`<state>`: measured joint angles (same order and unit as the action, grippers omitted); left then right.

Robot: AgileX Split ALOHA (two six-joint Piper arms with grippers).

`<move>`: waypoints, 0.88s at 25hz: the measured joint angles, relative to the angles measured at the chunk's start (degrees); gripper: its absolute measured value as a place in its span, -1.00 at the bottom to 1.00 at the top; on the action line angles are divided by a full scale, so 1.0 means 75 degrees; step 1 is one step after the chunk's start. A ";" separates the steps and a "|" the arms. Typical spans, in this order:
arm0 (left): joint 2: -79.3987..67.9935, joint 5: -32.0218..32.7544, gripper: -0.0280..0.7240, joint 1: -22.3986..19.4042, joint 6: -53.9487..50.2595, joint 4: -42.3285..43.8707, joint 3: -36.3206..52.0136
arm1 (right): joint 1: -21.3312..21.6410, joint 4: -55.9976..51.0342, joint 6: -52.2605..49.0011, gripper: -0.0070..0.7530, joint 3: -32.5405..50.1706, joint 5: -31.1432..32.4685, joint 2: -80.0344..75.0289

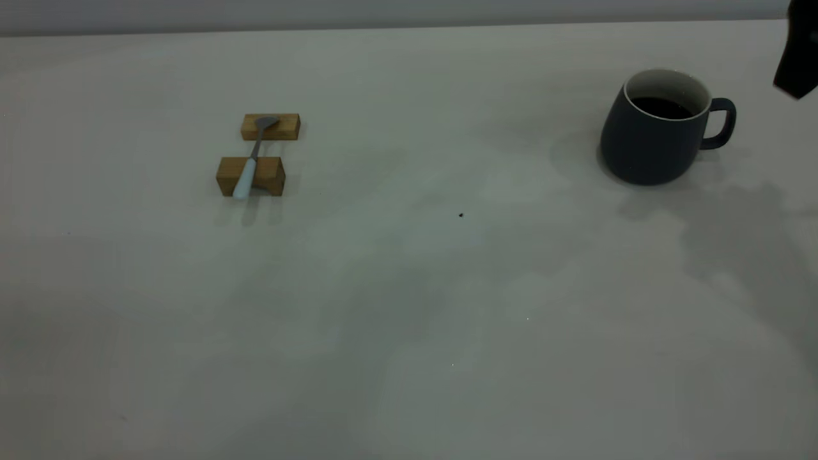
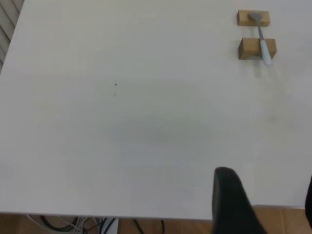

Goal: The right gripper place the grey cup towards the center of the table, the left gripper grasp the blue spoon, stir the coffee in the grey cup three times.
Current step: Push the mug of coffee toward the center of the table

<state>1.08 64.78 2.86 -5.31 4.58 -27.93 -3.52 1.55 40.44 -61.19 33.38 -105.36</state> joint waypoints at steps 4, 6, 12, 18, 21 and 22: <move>0.0000 0.0000 0.25 0.0000 0.0000 0.0000 0.0000 | 0.0000 0.0553 0.0368 0.57 -0.0009 -0.0765 -0.0662; 0.0000 0.0000 0.25 0.0000 0.0000 0.0000 0.0000 | 0.0000 0.0733 0.0575 0.57 -0.0099 -0.1074 -0.1063; 0.0000 0.0000 0.25 0.0000 0.0000 0.0000 0.0000 | 0.0000 0.1258 0.0911 0.57 -0.0976 -0.1208 -0.2144; 0.0000 0.0000 0.25 0.0000 0.0000 0.0000 0.0000 | 0.0000 0.1584 0.1314 0.57 -0.1937 -0.1022 -0.2903; 0.0000 0.0000 0.25 0.0000 0.0000 0.0000 0.0000 | 0.0000 0.1639 0.1479 0.57 -0.2473 -0.0827 -0.3307; 0.0000 0.0000 0.25 0.0000 0.0000 0.0000 0.0000 | 0.0000 0.1655 0.1528 0.57 -0.2668 -0.0708 -0.3457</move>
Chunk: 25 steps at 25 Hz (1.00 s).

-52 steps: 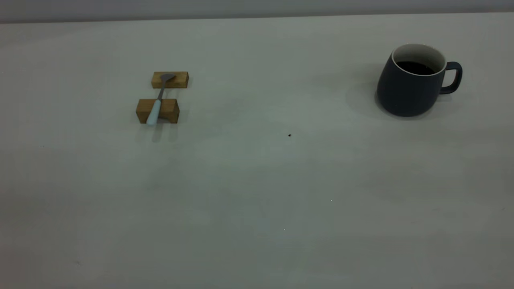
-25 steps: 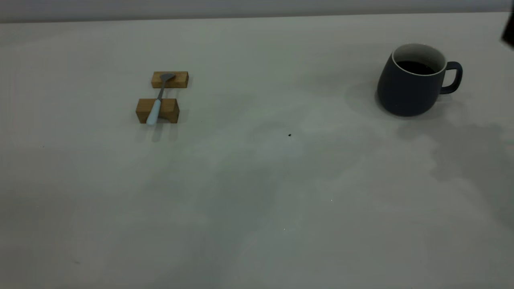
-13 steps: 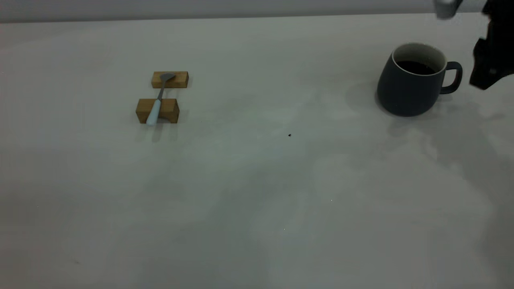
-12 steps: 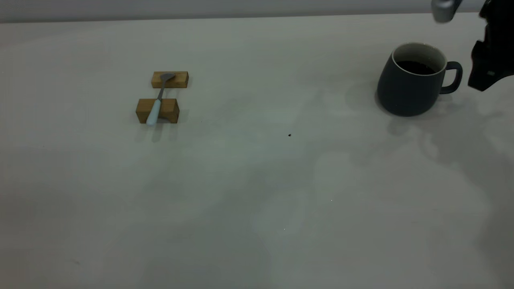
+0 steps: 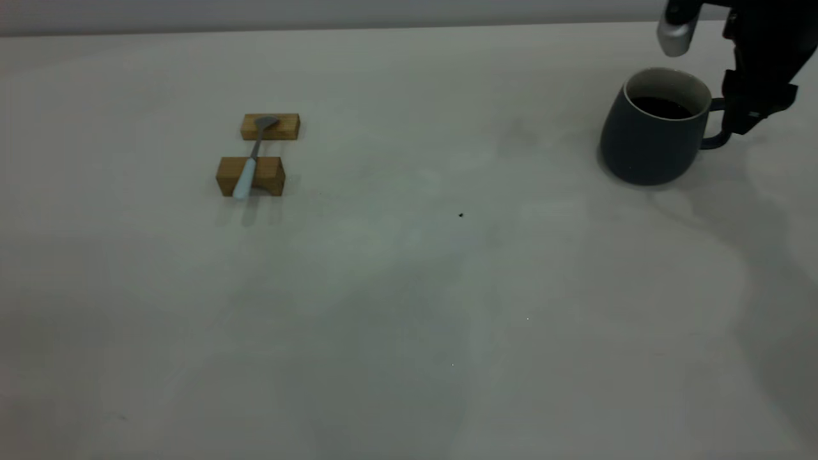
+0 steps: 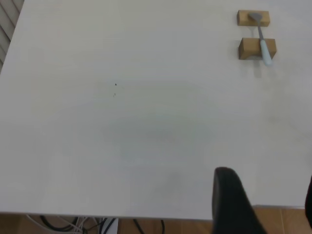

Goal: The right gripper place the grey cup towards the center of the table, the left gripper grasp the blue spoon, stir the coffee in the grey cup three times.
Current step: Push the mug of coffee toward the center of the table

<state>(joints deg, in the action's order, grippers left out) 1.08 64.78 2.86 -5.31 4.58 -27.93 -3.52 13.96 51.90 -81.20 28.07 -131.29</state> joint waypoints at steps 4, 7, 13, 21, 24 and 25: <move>0.0000 0.0000 0.25 0.0000 0.0007 0.0000 0.0000 | 0.0000 0.0022 0.0435 0.57 -0.0545 0.0315 -0.0471; 0.0000 0.0000 0.25 0.0000 0.0007 0.0000 0.0000 | 0.0000 -0.0162 0.0835 0.57 -0.0657 0.0369 -0.0595; 0.0000 0.0000 0.25 0.0000 0.0007 0.0000 0.0000 | -0.0047 -0.1258 0.1770 0.57 -0.0673 0.0436 -0.0614; 0.0000 0.0000 0.25 0.0000 0.0007 0.0000 0.0000 | -0.0559 -0.1983 0.2163 0.57 -0.0673 0.0428 -0.0614; 0.0000 0.0000 0.25 0.0000 0.0007 0.0000 0.0000 | -0.0875 -0.2211 0.2164 0.57 -0.0673 0.0412 -0.0614; 0.0000 0.0000 0.25 0.0000 0.0007 0.0000 0.0000 | -0.0981 -0.2329 0.2171 0.57 -0.0673 0.0395 -0.0614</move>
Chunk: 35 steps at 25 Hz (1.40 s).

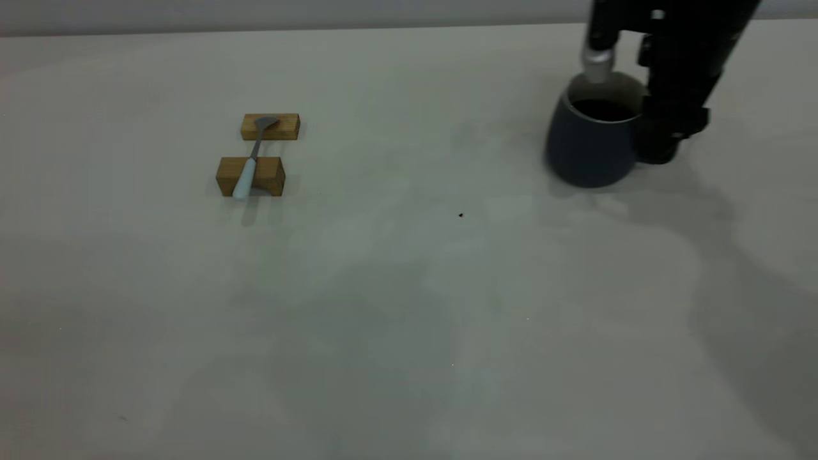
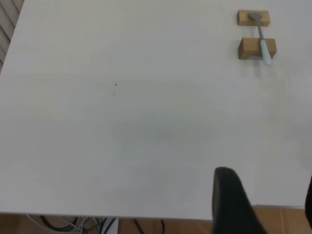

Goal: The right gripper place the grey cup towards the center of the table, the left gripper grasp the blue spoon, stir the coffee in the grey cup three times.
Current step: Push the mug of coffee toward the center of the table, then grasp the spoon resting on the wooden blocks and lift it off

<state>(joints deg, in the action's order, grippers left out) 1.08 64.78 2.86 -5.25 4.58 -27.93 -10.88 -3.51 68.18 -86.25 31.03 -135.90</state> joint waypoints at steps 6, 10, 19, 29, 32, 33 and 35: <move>0.0000 0.0000 0.25 0.0000 0.0000 0.0000 0.0000 | -0.0763 -0.0949 0.0006 0.57 0.0000 -0.0338 -0.0006; 0.0000 0.0000 0.25 0.0000 0.0000 0.0000 0.0000 | -0.1214 -0.1496 0.0006 0.57 0.0000 -0.0625 -0.0006; 0.0000 0.0000 0.25 0.0000 0.0000 0.0000 0.0000 | -0.1823 -0.2298 -0.0002 0.57 0.0000 -0.0526 0.0060; 0.0000 0.0000 0.25 0.0000 0.0000 0.0000 0.0000 | -0.1696 -0.2175 -0.2034 0.57 0.0000 0.1164 0.2917; 0.0000 0.0000 0.25 0.0000 0.0000 0.0000 0.0000 | -0.1696 -0.1571 -0.3576 0.57 0.0000 0.1908 0.4090; 0.0000 0.0000 0.25 0.0000 0.0000 0.0000 0.0000 | -0.1696 -0.1297 -0.4199 0.57 0.0000 0.2257 0.4484; 0.0000 0.0000 0.25 0.0000 0.0000 0.0000 0.0000 | -0.1696 -0.0719 -0.5301 0.57 0.0000 0.2982 0.5159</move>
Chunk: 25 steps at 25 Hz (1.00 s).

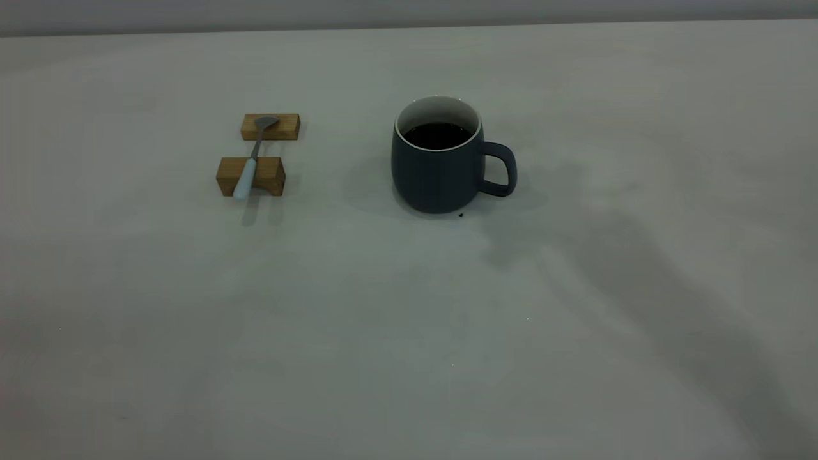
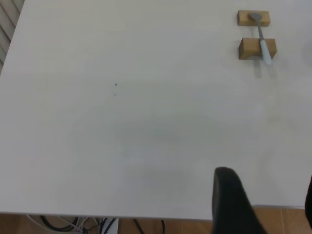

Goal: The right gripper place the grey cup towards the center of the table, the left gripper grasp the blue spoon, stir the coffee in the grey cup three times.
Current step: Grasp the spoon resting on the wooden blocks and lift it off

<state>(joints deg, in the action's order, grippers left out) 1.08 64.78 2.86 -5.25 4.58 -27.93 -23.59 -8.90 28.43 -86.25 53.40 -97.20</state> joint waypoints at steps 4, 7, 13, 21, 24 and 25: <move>0.0000 0.0000 0.24 0.0000 0.0000 0.0000 0.0000 | 0.0015 0.0782 -0.1787 0.57 0.0000 0.1696 0.1154; 0.0000 0.0000 0.24 0.0000 0.0000 0.0000 0.0000 | 0.0015 0.1138 -0.2710 0.57 0.0072 0.2245 0.1841; 0.0000 0.0000 0.24 0.0000 0.0009 0.0000 0.0000 | 0.0015 0.1355 -0.2901 0.57 0.1187 0.2327 0.3732; 0.0000 0.0000 0.24 0.0000 0.0009 0.0000 0.0000 | 0.0250 0.1343 -0.3383 0.57 0.4362 0.2327 0.7155; 0.0000 0.0000 0.24 0.0000 0.0009 0.0000 0.0000 | 0.0754 0.1343 -0.3453 0.57 0.5531 0.2327 0.8462; 0.0000 0.0000 0.24 0.0000 0.0009 0.0000 0.0000 | 0.0957 0.1343 -0.3474 0.57 0.5769 0.2327 0.8827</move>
<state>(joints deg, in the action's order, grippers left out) 1.08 64.78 2.86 -5.19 4.58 -27.93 -16.42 1.17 2.37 -42.99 70.86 -31.00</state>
